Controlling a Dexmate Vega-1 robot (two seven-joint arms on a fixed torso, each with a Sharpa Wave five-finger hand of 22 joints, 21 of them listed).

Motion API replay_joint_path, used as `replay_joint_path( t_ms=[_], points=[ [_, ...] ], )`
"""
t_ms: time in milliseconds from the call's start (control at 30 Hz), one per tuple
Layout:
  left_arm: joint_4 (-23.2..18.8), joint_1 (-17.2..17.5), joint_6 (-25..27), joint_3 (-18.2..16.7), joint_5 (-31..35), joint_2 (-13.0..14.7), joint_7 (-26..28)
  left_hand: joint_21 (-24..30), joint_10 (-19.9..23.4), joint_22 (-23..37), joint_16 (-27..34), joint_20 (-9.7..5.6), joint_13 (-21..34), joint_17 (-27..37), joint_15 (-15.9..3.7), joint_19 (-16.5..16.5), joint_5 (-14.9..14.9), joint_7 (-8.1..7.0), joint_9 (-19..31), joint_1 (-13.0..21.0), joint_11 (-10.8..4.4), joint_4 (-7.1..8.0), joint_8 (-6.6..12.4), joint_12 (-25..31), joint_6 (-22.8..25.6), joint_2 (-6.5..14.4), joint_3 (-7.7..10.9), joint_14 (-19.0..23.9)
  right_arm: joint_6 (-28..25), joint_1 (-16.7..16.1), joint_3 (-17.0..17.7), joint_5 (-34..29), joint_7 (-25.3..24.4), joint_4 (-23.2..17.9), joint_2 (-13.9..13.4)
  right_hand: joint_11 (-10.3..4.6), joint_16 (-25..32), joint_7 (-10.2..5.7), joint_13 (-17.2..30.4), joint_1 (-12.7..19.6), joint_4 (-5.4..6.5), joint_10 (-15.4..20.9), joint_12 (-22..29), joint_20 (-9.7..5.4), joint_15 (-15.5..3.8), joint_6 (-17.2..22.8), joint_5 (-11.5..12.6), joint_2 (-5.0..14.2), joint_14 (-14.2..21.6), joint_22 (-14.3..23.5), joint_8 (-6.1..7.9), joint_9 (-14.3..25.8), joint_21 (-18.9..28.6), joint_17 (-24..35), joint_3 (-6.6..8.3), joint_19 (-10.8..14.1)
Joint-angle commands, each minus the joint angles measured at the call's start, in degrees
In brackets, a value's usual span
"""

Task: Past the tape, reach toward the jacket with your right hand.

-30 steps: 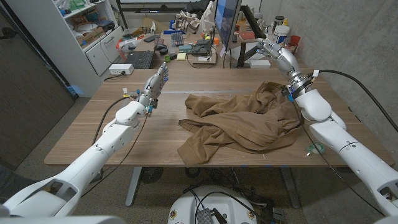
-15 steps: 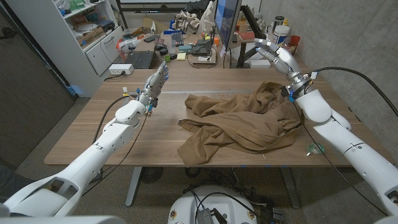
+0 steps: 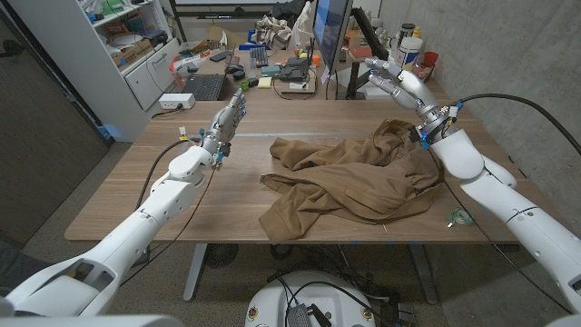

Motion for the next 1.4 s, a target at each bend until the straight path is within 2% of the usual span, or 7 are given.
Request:
replay_joint_path(
  t_ms=[33, 733, 933, 1400],
  points=[
    [-0.05, 0.30, -0.22, -0.23, -0.24, -0.10, 0.11, -0.06, -0.47, 0.12, 0.01, -1.57, 0.09, 0.13, -0.06, -0.32, 0.09, -0.05, 0.14, 0.17, 0.01, 0.17, 0.05, -0.08, 0.27, 0.36, -0.48, -0.46, -3.15, -0.62, -0.21, -7.50, -3.38, -2.35, -1.40, -0.22, -0.10, -0.40, 0.12, -0.73, 0.16, 0.55, 0.06, 0.40, -0.23, 0.15, 0.53, -0.10, -0.22, 0.17, 0.24, 0.15, -0.33, 0.23, -0.23, -0.03],
    [1.11, -0.06, -1.20, -0.22, -1.22, -0.81, -1.54, -0.15, -0.40, 0.14, 0.05, -1.45, 0.09, 0.13, -0.05, -0.48, 0.05, -0.03, 0.15, 0.25, -0.13, 0.14, 0.09, -0.03, 0.57, 0.55, -0.72, -0.46, -9.05, -1.16, -2.54, -17.42, -8.66, -5.81, -4.28, -0.43, -0.16, -0.74, 0.12, -1.04, 0.29, 0.76, 0.02, 0.39, -0.34, 0.20, 0.78, -0.03, -0.20, 0.18, 0.13, 0.18, -0.67, 0.25, -0.45, -0.01],
    [1.64, -0.09, -1.42, -0.28, -1.41, -0.98, -1.74, -0.17, -0.44, 0.15, 0.04, -1.43, 0.09, 0.13, -0.04, -0.51, 0.04, -0.02, 0.15, 0.27, -0.09, 0.14, 0.09, -0.05, 0.62, 0.62, -0.76, -0.51, -11.62, -0.93, -3.86, -22.57, -11.39, -6.54, -5.06, -0.63, -0.24, -0.97, 0.13, -1.11, 0.33, 0.85, 0.02, 0.38, -0.50, 0.37, 0.88, 0.03, -0.37, 0.19, 0.16, 0.19, -0.81, 0.25, -0.49, -0.09],
    [1.62, -0.28, -1.23, -0.18, -1.10, -0.89, -1.49, -0.20, -0.48, 0.16, 0.05, -1.43, 0.09, 0.12, -0.10, -0.57, 0.01, 0.03, 0.15, 0.35, -0.09, 0.11, 0.09, -0.05, 0.76, 0.79, -0.91, -0.52, -14.11, 0.27, -6.76, -24.96, -13.09, -7.11, -6.72, -0.84, -0.32, -1.35, 0.13, -1.34, 0.44, 0.83, -0.07, 0.23, -0.69, 0.42, 1.05, 0.11, -0.63, 0.20, 0.10, 0.20, -1.08, 0.26, -0.63, -0.30]
  ],
)
